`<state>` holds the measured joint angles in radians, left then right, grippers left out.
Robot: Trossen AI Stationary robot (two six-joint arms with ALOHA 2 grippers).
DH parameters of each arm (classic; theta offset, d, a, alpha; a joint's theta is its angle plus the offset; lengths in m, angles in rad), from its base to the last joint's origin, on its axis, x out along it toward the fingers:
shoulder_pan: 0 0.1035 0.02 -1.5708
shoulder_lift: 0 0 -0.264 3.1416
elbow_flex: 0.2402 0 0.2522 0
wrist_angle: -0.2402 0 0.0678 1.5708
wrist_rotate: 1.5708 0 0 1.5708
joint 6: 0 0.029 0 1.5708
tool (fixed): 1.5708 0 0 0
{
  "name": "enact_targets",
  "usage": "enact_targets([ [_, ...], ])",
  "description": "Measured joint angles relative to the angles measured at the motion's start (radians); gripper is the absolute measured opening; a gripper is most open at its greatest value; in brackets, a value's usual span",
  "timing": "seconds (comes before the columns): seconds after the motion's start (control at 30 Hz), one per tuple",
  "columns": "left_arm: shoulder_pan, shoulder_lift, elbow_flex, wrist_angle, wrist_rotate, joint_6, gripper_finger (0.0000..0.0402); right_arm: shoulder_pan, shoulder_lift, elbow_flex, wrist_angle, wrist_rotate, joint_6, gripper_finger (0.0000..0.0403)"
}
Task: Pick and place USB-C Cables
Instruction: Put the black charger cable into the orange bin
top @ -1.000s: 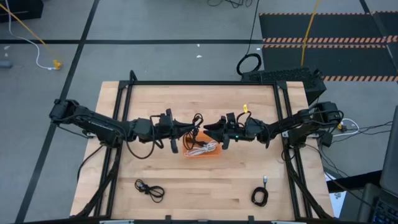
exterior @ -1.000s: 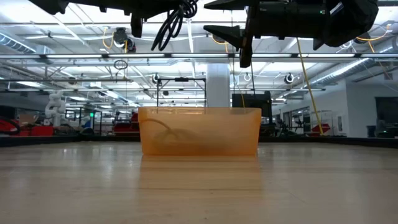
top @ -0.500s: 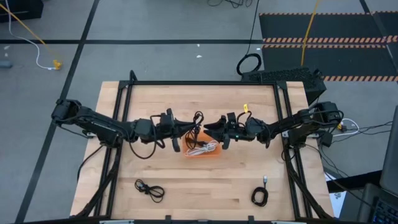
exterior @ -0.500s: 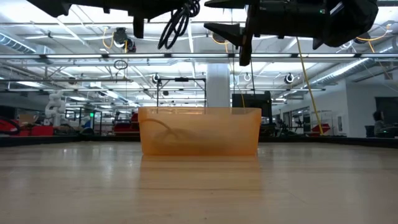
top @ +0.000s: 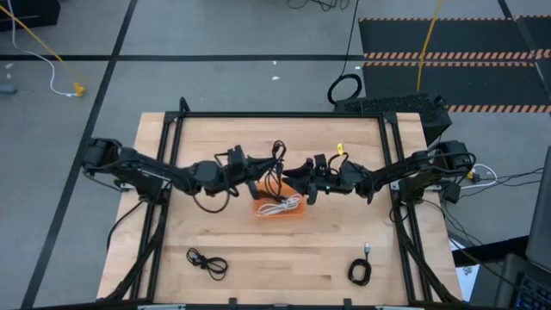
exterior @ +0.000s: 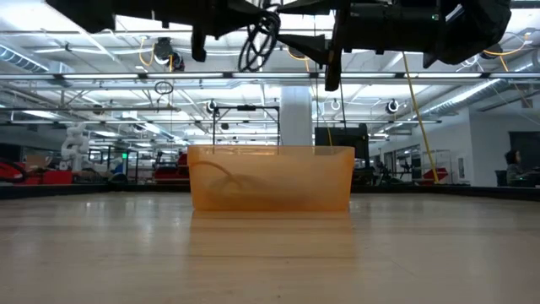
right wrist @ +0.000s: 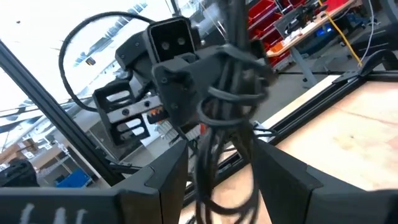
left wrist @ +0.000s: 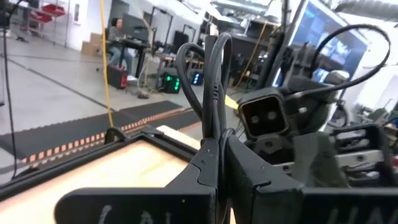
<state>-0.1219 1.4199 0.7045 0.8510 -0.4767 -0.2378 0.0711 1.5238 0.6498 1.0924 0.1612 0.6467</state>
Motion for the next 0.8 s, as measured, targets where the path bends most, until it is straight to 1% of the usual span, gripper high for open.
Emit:
enact_targets([
  [0.13, -0.001, 0.034, 0.029, 0.013, 0.0, 0.018, 0.0011, -0.004, 0.0, 0.0, -0.022, -0.003, 0.0, 0.0169],
  [0.43, 0.0, 0.039, 0.071, -0.004, 0.005, 0.027, 0.0011, -0.029, -0.001, 0.001, -0.019, -0.007, -0.003, 0.0169],
  [0.57, 0.007, 0.06, 0.087, -0.005, 0.009, 0.026, 0.0011, -0.03, -0.001, 0.001, -0.02, -0.008, -0.004, 0.0165],
  [0.67, 0.013, 0.09, 0.108, -0.002, 0.012, 0.023, 0.0011, -0.031, -0.001, 0.001, -0.02, -0.007, -0.004, 0.0141],
  [0.73, 0.013, 0.105, 0.124, -0.005, 0.012, 0.026, 0.0011, -0.032, 0.0, 0.001, -0.021, -0.008, -0.011, 0.0111],
  [0.8, 0.013, 0.112, 0.131, -0.008, 0.012, 0.028, 0.0011, -0.032, 0.0, 0.001, -0.014, -0.008, -0.032, 0.0071],
])
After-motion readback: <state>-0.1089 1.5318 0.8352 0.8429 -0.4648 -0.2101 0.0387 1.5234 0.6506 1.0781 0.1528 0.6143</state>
